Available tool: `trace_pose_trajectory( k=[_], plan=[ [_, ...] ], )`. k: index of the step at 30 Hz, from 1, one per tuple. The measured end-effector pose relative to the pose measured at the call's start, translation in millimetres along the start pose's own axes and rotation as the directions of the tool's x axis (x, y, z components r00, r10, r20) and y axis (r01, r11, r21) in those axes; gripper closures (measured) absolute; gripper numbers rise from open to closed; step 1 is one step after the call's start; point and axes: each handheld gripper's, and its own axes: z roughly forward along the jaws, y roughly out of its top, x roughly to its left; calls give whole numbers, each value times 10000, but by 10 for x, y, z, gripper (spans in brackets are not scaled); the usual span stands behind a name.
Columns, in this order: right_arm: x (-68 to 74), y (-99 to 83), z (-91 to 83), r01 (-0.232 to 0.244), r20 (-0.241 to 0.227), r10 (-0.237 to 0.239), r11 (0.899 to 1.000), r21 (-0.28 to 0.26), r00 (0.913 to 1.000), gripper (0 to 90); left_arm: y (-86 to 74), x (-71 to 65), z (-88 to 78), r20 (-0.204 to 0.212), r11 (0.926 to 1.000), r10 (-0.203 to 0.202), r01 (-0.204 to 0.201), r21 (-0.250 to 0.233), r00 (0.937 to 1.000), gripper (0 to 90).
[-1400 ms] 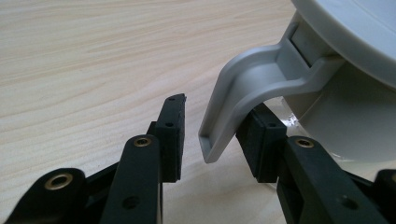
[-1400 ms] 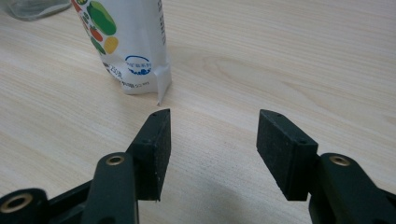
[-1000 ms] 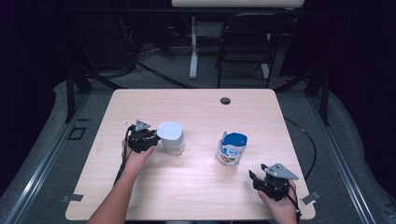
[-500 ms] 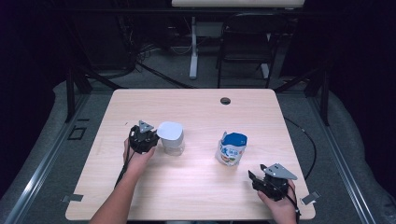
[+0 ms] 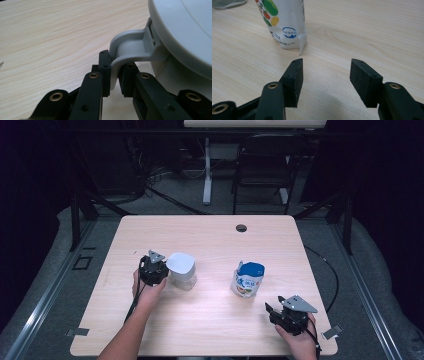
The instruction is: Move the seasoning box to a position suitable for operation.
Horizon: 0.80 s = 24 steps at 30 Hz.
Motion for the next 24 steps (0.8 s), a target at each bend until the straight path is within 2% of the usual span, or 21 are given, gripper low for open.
trace_pose_trajectory(
  k=[10, 19, 24],
  plan=[
    [19, 2, 0, 28, -35, -28, 10000, -7, 10000, 442, -32, -21, -59, -144, 9995, -291, 292, 117, 9995, 819],
    [29, -4, 12, 30, -34, -30, 10000, 3, 10000, 442, -63, -78, -149, 35, 9994, -254, 253, 251, 9997, 817],
    [33, -3, 9, 72, -30, -72, 10000, 17, 10000, 442, -80, -110, -220, 173, 9988, -424, 419, 235, 9990, 817]
  ],
)
